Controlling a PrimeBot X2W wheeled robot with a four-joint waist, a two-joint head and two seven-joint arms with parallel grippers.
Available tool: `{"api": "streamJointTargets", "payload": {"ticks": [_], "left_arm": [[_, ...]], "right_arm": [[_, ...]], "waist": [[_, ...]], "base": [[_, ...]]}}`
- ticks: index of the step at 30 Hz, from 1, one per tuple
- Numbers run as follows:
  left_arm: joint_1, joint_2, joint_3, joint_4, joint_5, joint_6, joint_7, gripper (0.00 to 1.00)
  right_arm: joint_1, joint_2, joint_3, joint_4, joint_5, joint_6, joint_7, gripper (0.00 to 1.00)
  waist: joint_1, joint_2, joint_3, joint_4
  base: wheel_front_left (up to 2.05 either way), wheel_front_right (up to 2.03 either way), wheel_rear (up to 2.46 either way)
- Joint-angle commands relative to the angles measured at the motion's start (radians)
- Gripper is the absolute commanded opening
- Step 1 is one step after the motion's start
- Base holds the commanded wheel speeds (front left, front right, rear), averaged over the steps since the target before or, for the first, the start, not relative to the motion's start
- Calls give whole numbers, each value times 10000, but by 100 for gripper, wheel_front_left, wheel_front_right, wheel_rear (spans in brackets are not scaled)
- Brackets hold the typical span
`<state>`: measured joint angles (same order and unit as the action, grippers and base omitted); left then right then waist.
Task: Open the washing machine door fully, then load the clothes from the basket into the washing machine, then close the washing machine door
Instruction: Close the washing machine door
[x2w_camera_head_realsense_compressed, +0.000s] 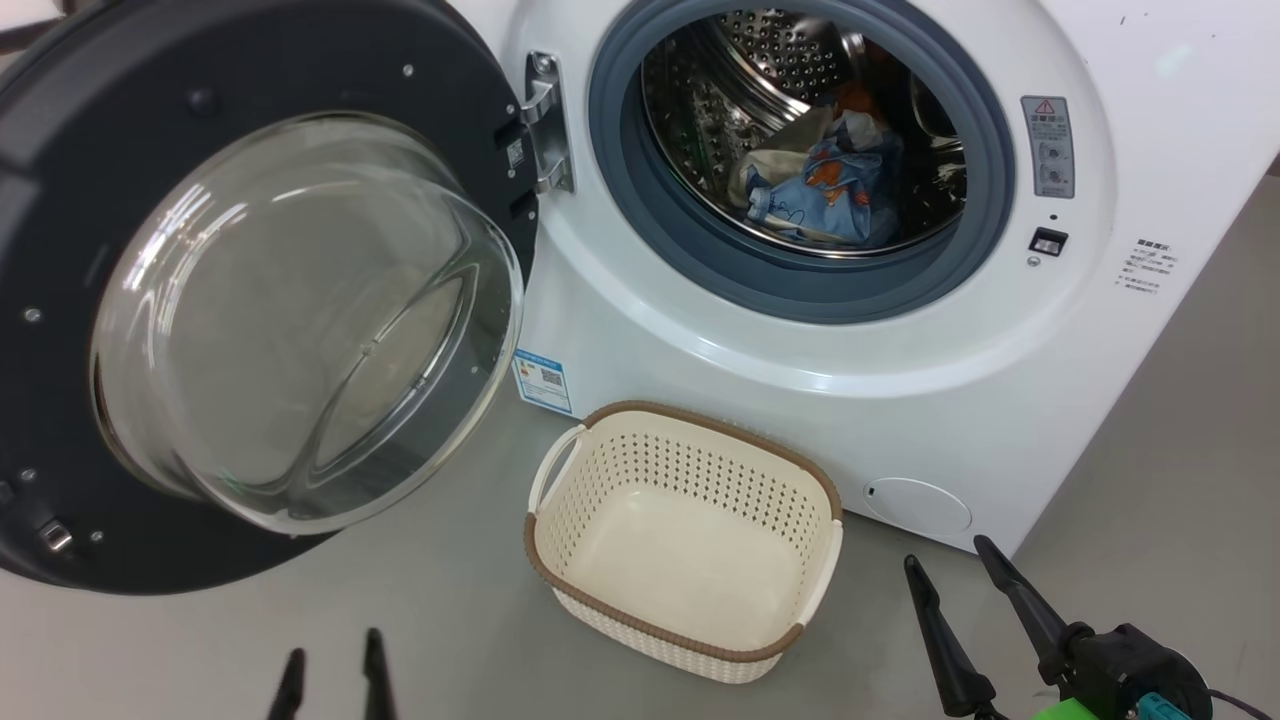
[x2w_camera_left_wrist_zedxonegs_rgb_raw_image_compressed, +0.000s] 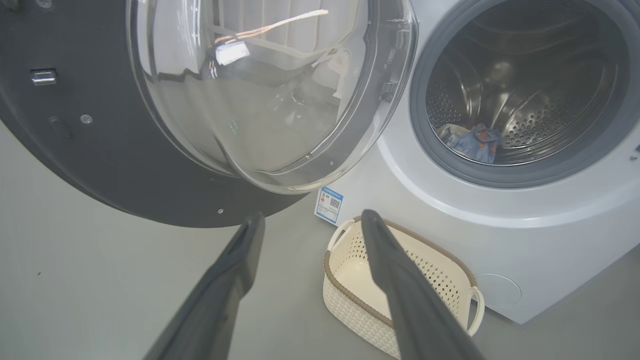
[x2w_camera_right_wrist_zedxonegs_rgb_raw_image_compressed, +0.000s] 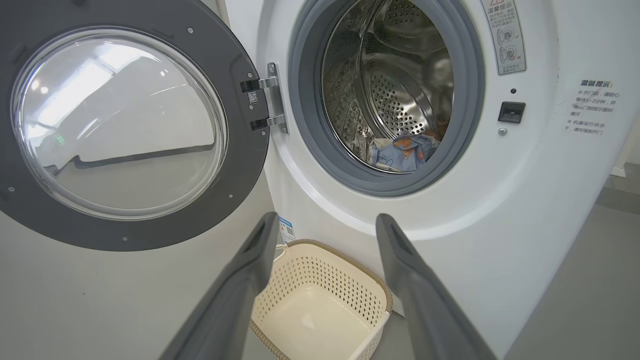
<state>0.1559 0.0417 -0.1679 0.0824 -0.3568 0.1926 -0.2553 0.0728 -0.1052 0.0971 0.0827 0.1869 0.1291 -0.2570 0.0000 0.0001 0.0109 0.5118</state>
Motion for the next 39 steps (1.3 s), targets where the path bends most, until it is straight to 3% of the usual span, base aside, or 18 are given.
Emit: {"api": "streamJointTargets", "payload": {"ticks": [1,2,4,7,11,20,30,32,39], "left_arm": [[-466,85,448,-253,-218,119,-65,100],[-463,85,573,-268,-324,152,-65,95],[-453,85,931,-348,-770,185,-65,0],[-448,85,1682,-398,-1058,173,-65,0],[-631,85,3118,-468,-2249,-15,-65,0],[-2177,380,6369,475,-3552,-1015,-65,0],[-5169,3043,7650,3571,-4692,-1011,705,0],[-5893,3930,7799,4384,-4841,-1058,1016,0],[-7478,5087,8360,5797,-5708,-1136,1656,0]], "right_arm": [[-329,-131,262,-215,-49,16,-48,100],[-328,-130,256,-213,-48,16,-48,100],[-337,-132,274,-202,-43,16,-48,100],[-384,-139,356,-169,-33,16,-48,100],[-476,-145,479,-108,-7,16,-48,100],[-671,-237,795,53,82,16,-48,100],[-483,-233,756,37,98,16,-48,100],[-503,-286,836,5,57,16,-48,100],[-749,-566,969,34,51,16,-48,100]], "waist": [[0,-1,6,42],[0,-1,5,70],[0,-1,12,100],[0,-1,35,119],[0,-1,66,143],[0,-1,119,153],[0,-1,108,74],[0,-1,337,-157],[0,-1,796,-592]], "base": [[0,0,0],[0,0,0],[0,0,0],[0,0,0],[0,0,0],[0,0,0],[0,0,0],[0,0,0],[0,0,0]]}}
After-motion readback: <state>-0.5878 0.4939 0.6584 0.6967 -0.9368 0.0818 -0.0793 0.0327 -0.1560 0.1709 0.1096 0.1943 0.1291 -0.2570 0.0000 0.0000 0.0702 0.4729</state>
